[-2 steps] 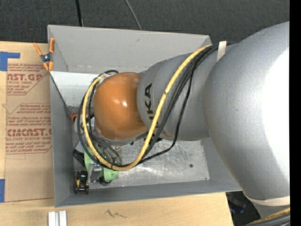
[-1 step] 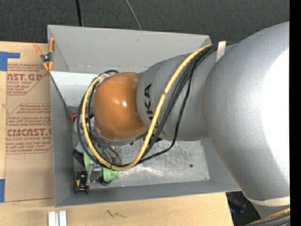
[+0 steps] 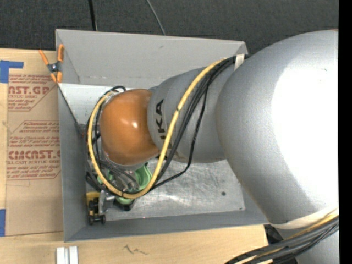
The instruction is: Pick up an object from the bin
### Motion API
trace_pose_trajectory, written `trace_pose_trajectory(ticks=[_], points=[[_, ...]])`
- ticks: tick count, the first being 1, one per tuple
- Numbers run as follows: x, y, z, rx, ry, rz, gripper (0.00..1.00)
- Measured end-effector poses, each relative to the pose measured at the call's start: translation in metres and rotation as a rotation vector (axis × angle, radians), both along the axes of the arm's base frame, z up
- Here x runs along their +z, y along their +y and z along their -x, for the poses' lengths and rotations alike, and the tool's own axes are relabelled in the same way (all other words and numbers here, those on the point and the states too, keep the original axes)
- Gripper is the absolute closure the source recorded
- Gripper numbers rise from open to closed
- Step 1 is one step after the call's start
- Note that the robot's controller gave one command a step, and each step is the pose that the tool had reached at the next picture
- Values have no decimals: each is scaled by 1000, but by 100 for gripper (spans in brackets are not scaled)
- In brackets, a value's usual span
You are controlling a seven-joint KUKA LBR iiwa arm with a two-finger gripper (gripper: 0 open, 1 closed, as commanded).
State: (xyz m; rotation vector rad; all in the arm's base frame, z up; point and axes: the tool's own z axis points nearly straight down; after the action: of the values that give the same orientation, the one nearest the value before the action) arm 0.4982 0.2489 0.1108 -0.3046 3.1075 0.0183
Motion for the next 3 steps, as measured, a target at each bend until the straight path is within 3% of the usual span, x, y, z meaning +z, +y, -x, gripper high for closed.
trace_pose_trajectory(ticks=[1, 2, 3], points=[[-10, 1, -3, 50, -6, -3, 0], [-13, -2, -15, 429, 16, 18, 100], [-13, -2, -15, 428, 16, 18, 100]])
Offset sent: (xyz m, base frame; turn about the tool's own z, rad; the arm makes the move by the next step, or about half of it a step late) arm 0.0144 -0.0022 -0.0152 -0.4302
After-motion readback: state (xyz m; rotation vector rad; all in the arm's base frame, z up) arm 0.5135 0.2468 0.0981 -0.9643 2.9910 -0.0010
